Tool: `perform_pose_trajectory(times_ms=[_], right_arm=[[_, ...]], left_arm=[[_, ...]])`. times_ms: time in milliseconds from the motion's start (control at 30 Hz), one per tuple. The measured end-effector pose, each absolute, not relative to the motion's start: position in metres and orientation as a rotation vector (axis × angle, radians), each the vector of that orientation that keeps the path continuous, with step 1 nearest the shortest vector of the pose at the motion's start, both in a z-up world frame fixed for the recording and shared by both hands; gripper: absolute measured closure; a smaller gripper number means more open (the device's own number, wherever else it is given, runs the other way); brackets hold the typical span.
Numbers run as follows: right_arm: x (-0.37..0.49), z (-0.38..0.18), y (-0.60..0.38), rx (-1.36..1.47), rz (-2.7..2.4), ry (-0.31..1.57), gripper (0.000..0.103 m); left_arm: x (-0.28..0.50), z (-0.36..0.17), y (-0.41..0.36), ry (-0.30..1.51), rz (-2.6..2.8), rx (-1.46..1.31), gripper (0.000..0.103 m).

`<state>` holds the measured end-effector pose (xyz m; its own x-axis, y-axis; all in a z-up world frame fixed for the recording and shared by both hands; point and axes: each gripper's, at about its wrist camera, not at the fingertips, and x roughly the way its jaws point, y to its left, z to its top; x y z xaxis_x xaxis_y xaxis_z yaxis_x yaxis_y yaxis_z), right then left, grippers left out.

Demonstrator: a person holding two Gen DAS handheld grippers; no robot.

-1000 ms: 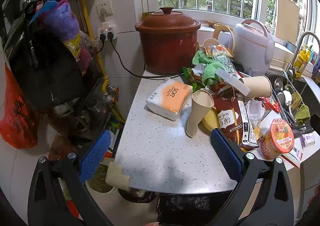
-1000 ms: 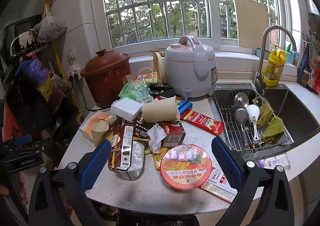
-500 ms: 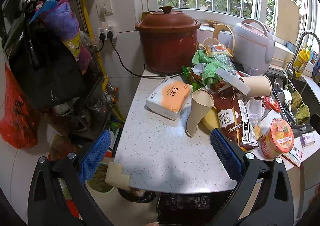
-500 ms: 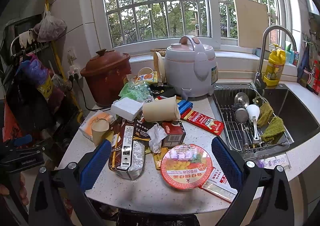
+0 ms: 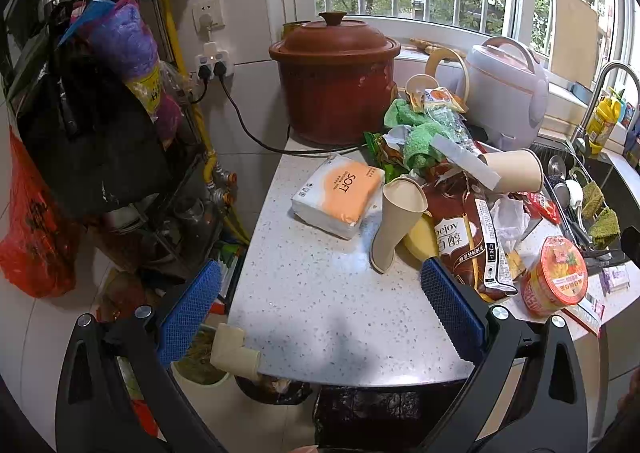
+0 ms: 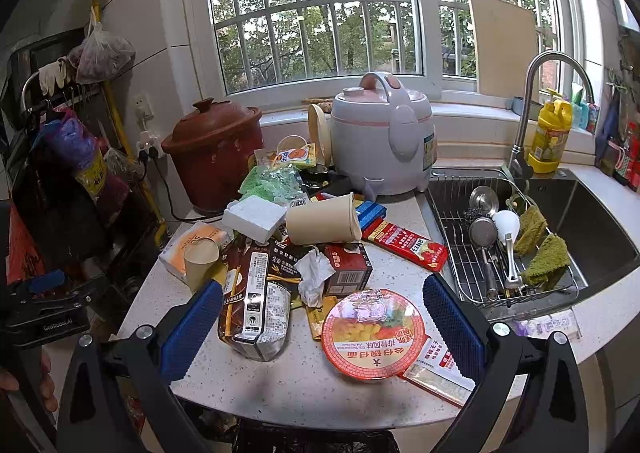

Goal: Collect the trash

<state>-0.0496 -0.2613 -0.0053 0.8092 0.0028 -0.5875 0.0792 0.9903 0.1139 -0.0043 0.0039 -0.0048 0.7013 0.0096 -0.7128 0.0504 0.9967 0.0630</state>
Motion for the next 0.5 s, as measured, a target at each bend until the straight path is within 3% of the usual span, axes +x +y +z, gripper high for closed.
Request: perform_pose_trajectory(times_ms=[500], right_arm=[[-0.0485,-0.0041,-0.2611,0.132,-0.041,0.628,0.004]], left_arm=[[-0.0035,-0.005,0.0038,0.798,-0.021,0.079,0.005]])
